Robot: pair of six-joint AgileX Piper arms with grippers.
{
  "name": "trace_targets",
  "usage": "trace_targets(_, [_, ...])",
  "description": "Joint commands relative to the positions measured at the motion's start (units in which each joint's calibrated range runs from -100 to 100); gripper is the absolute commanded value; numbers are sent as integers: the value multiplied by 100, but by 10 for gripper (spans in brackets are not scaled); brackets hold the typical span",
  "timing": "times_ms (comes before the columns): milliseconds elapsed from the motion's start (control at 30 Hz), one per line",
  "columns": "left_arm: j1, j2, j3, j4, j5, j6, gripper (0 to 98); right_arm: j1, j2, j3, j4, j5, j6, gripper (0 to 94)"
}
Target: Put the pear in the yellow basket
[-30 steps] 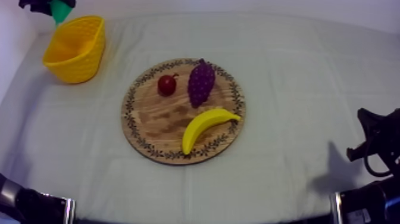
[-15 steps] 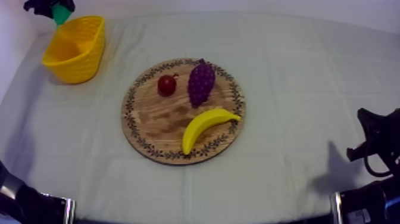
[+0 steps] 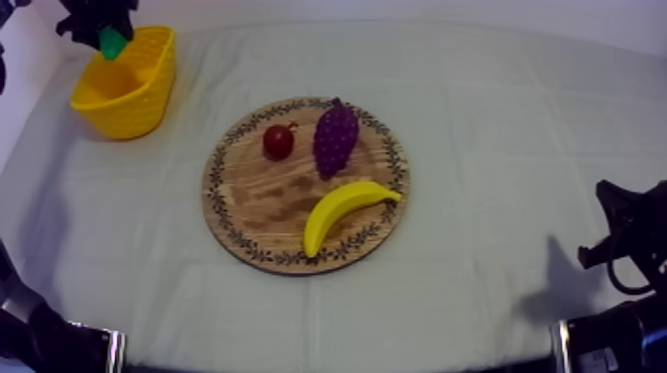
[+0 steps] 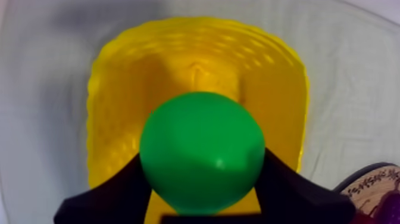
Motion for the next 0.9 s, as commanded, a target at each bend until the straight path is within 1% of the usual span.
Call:
trace_targets(0, [-10, 131, -16, 0, -3, -2, 492, -2, -3, -2, 1, 2, 2, 4])
trace_targets(500, [-36, 526, 145, 19, -150, -28, 494, -2, -3, -2, 1, 2, 2, 4])
trace_targets(600, [-33, 560, 215, 23, -207, -15, 508, -2, -3, -2, 1, 2, 2, 4])
trace_targets(700, [-31, 580, 317, 27, -228, 22, 577, -2, -3, -2, 1, 2, 2, 4])
trace_targets(867, [-30, 571, 434, 40, -237, 31, 792, -2, -3, -2, 1, 2, 2, 4])
